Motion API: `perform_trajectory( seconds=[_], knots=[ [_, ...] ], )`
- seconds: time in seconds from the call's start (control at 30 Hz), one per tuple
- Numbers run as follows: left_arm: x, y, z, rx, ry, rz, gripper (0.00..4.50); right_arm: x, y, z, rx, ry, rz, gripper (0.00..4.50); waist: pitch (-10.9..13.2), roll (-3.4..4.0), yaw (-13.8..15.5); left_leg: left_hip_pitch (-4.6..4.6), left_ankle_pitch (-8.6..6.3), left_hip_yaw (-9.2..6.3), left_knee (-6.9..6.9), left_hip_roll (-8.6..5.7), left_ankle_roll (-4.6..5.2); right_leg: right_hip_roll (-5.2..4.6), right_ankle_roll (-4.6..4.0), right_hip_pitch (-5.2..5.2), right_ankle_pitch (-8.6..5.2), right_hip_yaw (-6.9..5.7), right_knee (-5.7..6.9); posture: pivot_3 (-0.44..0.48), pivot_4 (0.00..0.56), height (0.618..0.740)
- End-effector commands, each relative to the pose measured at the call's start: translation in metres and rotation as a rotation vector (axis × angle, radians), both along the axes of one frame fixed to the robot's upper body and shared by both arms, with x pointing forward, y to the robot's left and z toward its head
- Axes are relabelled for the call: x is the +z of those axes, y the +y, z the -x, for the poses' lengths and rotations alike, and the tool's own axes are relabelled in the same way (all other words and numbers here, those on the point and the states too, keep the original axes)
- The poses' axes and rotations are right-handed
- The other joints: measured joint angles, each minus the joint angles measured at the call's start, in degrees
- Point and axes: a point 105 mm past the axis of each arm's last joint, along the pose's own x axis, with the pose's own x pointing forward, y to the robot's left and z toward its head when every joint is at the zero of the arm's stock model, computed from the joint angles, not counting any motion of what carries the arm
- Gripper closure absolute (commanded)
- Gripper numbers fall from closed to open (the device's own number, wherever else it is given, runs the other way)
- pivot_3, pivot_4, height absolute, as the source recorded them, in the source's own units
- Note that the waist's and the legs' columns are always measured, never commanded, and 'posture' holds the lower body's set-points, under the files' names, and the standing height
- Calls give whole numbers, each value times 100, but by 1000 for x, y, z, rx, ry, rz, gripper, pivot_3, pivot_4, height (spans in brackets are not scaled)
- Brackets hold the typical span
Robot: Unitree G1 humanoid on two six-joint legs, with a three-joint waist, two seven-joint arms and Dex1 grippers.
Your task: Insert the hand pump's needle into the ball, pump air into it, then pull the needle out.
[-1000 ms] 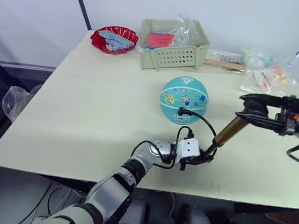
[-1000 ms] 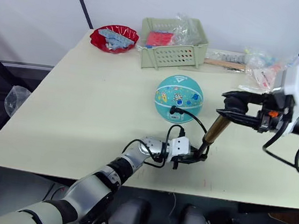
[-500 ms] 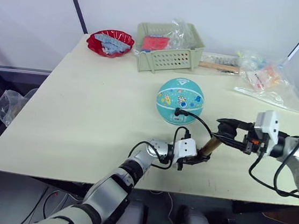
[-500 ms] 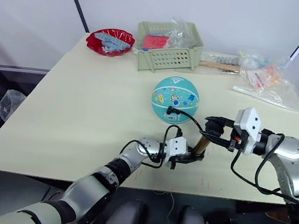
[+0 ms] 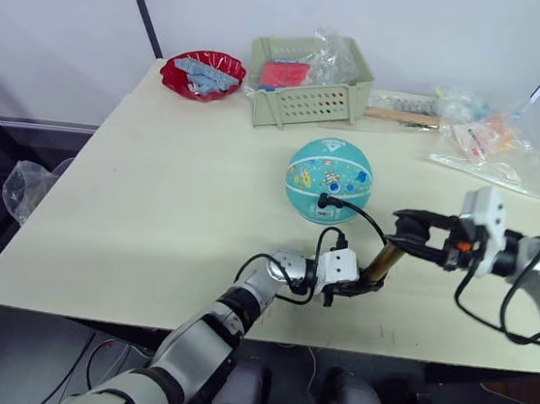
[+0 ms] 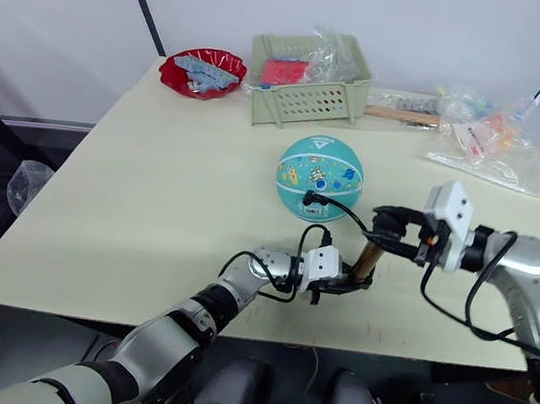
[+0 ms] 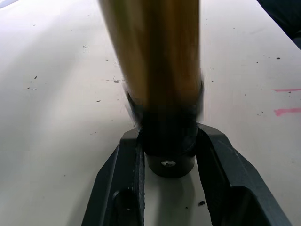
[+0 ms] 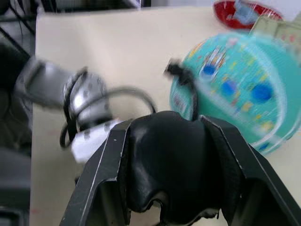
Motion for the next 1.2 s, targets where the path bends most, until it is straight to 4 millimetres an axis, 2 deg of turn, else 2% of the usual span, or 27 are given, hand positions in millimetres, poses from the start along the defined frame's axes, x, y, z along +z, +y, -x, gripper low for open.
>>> perform_trajectory(
  seconds=[0.03,0.2,0.43,0.5,0.57,0.63,0.7,0.8,0.93,1.2],
  knots=[
    [-75,49,32,37,211,-286,3432,54,0,13,56,-138,-43,2873,2,-2,5,0,0,-2,-1,0,0,0,0,0,0,-2,-1,0,150,740],
    [-74,50,32,38,212,-286,3432,85,-1,16,57,-183,-63,2873,12,-5,2,-2,-1,0,-1,1,0,-15,-1,0,-2,1,-5,0,150,740],
    [-74,50,31,45,215,-282,3432,89,-3,18,59,-162,-16,2873,16,-5,-3,-1,-1,-2,-1,2,0,-17,2,2,-1,-3,-4,0,150,740],
    [-74,49,31,46,215,-282,3432,77,-4,15,52,-135,13,2873,17,-7,-4,0,0,1,-1,1,0,-17,3,2,0,-1,-4,0,150,740],
    [-75,49,31,47,216,-280,3432,54,-5,13,48,-89,61,2873,12,-16,-4,1,0,0,-1,1,0,-16,4,3,-1,-1,-3,0,150,740],
    [-75,48,32,47,217,-278,3432,40,-5,12,46,-64,76,2873,1,-29,-7,3,0,-1,-2,2,0,-9,3,3,-1,-3,-3,0,150,740],
    [-75,47,32,49,217,-276,3432,12,-6,13,56,-16,144,2873,-3,-29,-7,4,-1,1,-1,2,0,-6,4,5,-1,-1,-3,0,150,740],
    [-75,47,32,50,216,-273,3432,-18,-3,10,33,44,105,2873,-29,-60,-9,9,-1,-1,-3,5,-1,-6,12,8,-7,-1,-3,0,150,740],
    [-75,47,32,55,217,-272,3432,-46,-5,6,3,77,104,2873,-36,-58,-10,16,-1,2,-2,4,-1,-7,13,14,-6,3,-2,0,150,740],
    [-75,49,31,59,217,-274,3432,-87,-5,6,-32,114,124,2873,-51,-67,-9,18,-1,1,-2,4,-1,3,4,14,-2,2,-1,0,150,740]
  ],
)
